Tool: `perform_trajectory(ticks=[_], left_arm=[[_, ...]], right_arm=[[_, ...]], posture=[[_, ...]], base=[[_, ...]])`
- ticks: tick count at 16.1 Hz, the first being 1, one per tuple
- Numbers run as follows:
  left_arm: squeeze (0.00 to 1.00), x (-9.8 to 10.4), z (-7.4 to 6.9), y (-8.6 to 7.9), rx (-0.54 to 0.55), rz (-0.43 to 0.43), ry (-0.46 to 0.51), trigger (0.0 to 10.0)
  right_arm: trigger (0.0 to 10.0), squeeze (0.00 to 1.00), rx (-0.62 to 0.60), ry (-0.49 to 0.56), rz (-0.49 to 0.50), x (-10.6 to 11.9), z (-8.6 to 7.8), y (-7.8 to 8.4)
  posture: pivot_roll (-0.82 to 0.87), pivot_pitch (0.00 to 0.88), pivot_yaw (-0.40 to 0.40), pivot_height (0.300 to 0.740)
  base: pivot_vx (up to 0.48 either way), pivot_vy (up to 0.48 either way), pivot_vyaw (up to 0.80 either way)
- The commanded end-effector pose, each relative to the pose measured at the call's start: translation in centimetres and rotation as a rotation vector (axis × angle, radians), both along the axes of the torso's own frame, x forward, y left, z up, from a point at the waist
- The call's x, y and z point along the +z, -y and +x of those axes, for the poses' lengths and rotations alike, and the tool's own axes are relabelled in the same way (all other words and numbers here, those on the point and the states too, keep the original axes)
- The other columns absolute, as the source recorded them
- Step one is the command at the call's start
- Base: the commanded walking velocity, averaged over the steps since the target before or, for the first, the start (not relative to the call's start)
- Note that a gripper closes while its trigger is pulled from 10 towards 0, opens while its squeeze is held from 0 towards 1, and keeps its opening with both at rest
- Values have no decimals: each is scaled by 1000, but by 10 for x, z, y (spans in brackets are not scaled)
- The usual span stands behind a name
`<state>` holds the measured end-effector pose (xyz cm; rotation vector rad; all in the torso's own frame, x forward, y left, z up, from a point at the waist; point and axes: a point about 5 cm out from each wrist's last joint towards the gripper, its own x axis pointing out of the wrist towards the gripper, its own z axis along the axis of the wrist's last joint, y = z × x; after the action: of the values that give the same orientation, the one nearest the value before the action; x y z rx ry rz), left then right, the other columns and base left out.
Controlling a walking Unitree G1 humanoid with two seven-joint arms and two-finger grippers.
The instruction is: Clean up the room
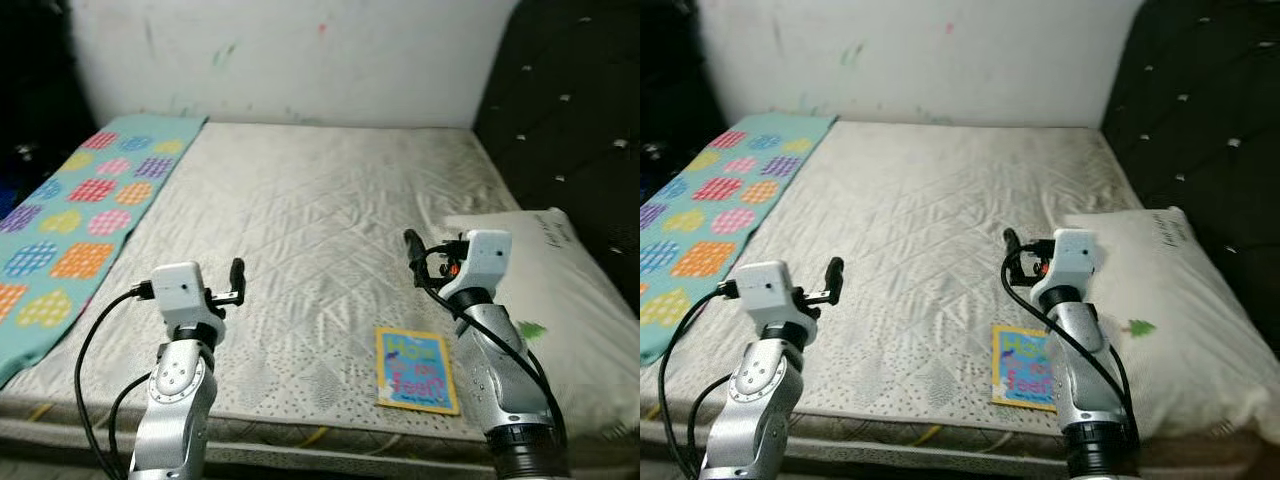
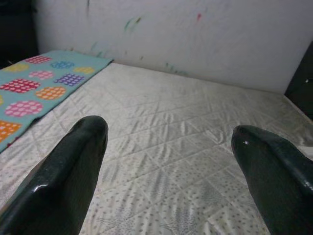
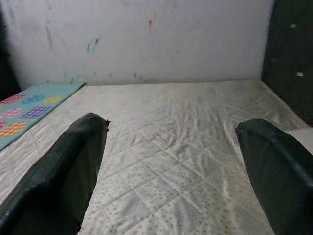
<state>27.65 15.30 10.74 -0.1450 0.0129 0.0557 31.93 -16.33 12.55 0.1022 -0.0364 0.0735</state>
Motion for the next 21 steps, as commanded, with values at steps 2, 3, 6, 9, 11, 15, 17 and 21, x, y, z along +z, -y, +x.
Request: perform_trajectory(ticks=[2, 3, 6, 9, 11, 15, 17, 21], left_arm=[[0, 1, 0, -3, 9, 11, -6, 10000], [0, 0, 0, -4, 10, 8, -7, 10000], [0, 0, 0, -5, 14, 8, -8, 10000], [0, -1, 0, -6, 22, 5, -16, 10000], [0, -2, 0, -7, 29, 3, -19, 10000], [0, -2, 0, -8, 30, 3, -22, 10000], [0, -2, 0, -8, 30, 3, -23, 10000], [0, -3, 0, -8, 27, -1, -30, 10000]], right_arm=[[10000, 0, 0, 10, -1, 4, 1, 0], [10000, 0, 0, 9, -1, 3, 1, 0], [10000, 0, 1, -2, -2, 2, 0, 1], [10000, 0, 3, -2, -3, 2, 0, 1], [10000, 0, 7, -1, -8, 2, 0, 1], [10000, 0, 12, 1, -6, 1, 0, 0], [10000, 0, 15, -1, -18, 1, 0, 0], [10000, 0, 16, -5, -4, 0, 0, -1]], posture=[[-48, 0, 21, 740], [-48, 0, 21, 740], [-50, 0, 19, 740], [-50, 0, 20, 740], [-50, 0, 20, 740], [-48, 0, 20, 740], [-49, 0, 20, 740], [-47, 0, 22, 740]], base=[[0, 480, -231], [0, 480, 0], [0, 480, -154], [0, 480, -704], [0, 480, 0], [0, 480, 0], [0, 480, 0], [0, 480, 0]])
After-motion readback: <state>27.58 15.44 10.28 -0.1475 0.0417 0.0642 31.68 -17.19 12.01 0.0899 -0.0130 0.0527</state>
